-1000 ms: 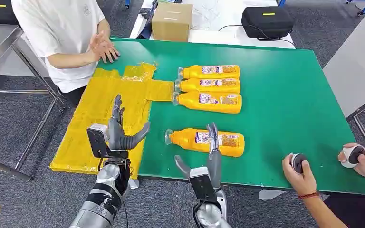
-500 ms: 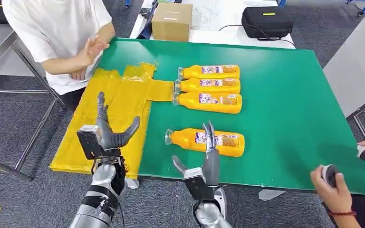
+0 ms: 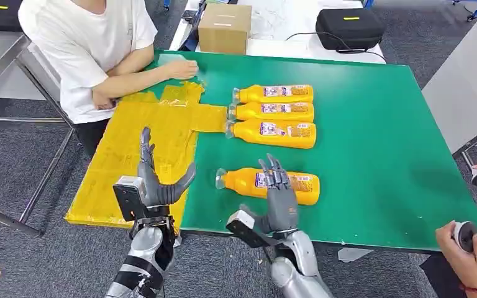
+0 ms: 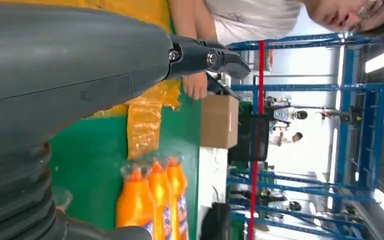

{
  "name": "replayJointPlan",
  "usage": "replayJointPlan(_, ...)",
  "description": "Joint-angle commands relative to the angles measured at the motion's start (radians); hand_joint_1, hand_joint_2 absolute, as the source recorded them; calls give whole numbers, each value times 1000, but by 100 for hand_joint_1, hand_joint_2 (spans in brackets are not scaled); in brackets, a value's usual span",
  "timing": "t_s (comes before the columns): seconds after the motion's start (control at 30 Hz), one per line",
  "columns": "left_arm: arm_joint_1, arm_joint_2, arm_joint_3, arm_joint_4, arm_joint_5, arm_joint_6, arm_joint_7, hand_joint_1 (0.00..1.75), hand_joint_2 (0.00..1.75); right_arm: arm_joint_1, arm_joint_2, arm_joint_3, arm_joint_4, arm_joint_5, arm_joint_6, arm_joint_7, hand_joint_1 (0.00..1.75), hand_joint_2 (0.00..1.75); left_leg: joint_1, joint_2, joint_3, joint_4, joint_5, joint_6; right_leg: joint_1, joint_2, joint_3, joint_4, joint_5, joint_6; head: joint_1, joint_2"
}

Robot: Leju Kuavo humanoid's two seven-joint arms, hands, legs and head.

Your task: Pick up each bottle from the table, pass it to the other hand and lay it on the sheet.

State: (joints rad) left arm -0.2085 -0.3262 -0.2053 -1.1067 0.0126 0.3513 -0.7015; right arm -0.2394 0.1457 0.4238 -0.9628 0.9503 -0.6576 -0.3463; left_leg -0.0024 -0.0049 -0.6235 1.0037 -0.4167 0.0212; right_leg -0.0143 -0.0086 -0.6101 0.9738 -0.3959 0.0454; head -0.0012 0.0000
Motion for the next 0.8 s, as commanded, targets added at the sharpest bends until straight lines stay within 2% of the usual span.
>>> replayJointPlan(0.03,7,-4,-43,-4,21,-29,3,0,175,-113,-87,-29,103,49,43,45,0,175,0,1,6,0,-2,-1,0,1,6,0,-2,-2,0,0)
replayJointPlan(0.3,4,-5,-43,2,29,-40,3,0,175,-129,-86,-28,119,67,46,64,0,175,1,1,7,0,-3,-1,1,2,7,0,-3,-2,0,0)
replayJointPlan(0.53,-23,-21,-6,43,58,-58,3,0,175,-282,-94,-33,314,116,208,166,0,175,0,2,5,0,-1,-1,0,2,4,0,-1,-1,0,0)
replayJointPlan(0.7,-40,-23,1,66,66,-64,3,0,175,-355,-97,-4,385,147,299,203,0,175,0,1,5,1,-1,-1,1,1,5,1,-1,-1,0,0)
replayJointPlan(0.8,-41,-23,2,69,68,-64,3,0,175,-359,-98,-1,387,151,303,206,0,175,0,1,4,0,-1,0,0,1,3,0,0,0,0,0)
